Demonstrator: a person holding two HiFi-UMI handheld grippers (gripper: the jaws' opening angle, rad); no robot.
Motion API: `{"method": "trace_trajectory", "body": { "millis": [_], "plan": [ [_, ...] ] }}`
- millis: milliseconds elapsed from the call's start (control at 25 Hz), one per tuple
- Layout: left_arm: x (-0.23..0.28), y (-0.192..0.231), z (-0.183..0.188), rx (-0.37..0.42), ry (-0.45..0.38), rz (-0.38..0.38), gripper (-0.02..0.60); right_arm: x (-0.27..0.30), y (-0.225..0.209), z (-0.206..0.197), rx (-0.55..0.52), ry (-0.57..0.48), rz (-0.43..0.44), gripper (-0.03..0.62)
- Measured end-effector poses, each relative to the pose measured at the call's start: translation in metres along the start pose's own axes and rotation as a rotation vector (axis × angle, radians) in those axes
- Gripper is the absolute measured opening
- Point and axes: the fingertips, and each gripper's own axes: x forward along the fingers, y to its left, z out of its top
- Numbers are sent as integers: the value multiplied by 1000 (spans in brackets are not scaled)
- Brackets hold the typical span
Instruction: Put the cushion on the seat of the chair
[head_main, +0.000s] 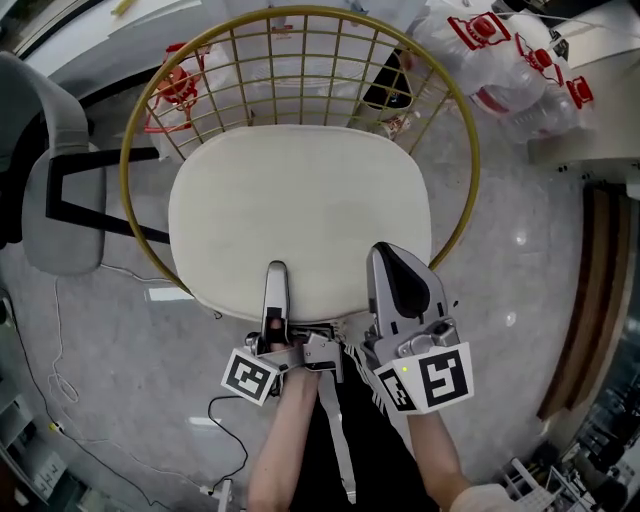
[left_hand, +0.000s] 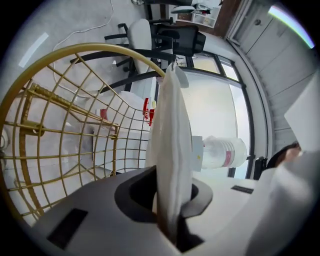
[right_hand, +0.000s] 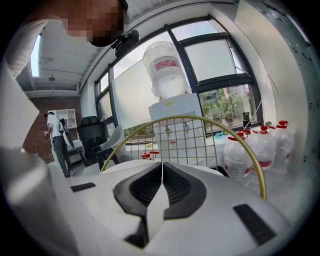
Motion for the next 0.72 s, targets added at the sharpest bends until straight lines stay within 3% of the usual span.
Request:
{"method": "trace_trajectory", "body": {
  "millis": [280, 520, 720],
  "plan": [
    [-4, 18, 2, -70, -27, -11, 52, 5, 6, -21, 28, 26, 9, 18],
    [-11, 32, 13, -55, -44, -3, 52, 6, 10, -34, 45, 47, 24, 18],
    [-25, 53, 18, -90, -55, 27, 52, 8, 11, -37, 51, 50, 28, 18]
  ]
}}
